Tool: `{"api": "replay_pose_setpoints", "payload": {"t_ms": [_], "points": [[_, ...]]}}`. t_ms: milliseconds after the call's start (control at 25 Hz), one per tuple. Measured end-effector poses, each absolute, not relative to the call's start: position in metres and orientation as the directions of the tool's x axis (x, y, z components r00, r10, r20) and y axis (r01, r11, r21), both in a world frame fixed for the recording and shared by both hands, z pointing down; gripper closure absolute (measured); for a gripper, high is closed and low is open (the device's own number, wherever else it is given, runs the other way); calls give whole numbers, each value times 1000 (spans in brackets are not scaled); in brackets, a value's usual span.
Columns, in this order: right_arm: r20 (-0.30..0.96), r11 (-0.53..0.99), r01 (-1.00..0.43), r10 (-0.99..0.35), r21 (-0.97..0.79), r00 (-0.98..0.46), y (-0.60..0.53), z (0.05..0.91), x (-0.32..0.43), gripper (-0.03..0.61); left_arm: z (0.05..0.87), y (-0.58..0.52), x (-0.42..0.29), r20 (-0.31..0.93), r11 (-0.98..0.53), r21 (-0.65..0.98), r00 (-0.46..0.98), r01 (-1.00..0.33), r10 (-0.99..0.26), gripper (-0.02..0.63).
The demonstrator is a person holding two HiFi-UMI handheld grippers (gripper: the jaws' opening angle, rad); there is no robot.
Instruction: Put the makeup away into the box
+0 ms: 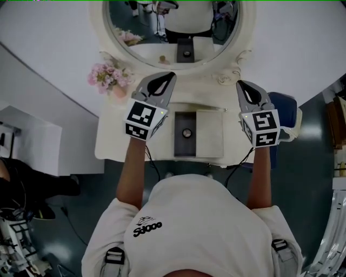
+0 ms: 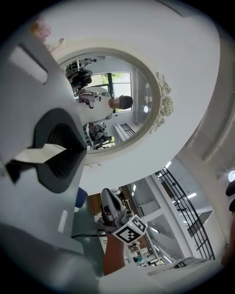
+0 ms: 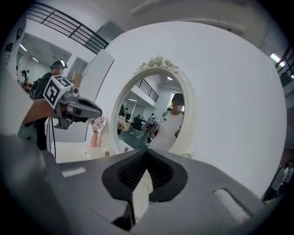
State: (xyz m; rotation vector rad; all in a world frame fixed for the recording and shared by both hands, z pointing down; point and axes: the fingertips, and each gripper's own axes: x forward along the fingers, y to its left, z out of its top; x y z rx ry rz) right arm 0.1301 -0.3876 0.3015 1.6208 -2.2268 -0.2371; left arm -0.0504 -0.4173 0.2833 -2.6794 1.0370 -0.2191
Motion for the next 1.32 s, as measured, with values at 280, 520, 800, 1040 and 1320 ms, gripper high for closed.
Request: {"api": "replay_pose_setpoints", "payload": {"t_ms": [280,520,800,1040,1320], "points": [[118,292,-877,-957,381,-267,-373,267,137,577,252,-406,-38,-20,-700,-332,747,-632,-665,597],[119,303,-869,-953,392,-279,-374,265,134,577,251,-404,-33,-12,-712,-339,759,-615,-651,597],[135,322,-862,-947,392,-292,-376,271,130,577,258,-402,-31,11,-724,-336,766,-603,-643,597],[148,328,-854,-945,404,-293,-375,275,127,577,264,-402,-31,24,-728,-327,765,-602,-644,597],[161,344,-851,-939,396,-304,-378,281,124,577,270,-406,-33,29,-730,-313,762,-608,-647,597]]}}
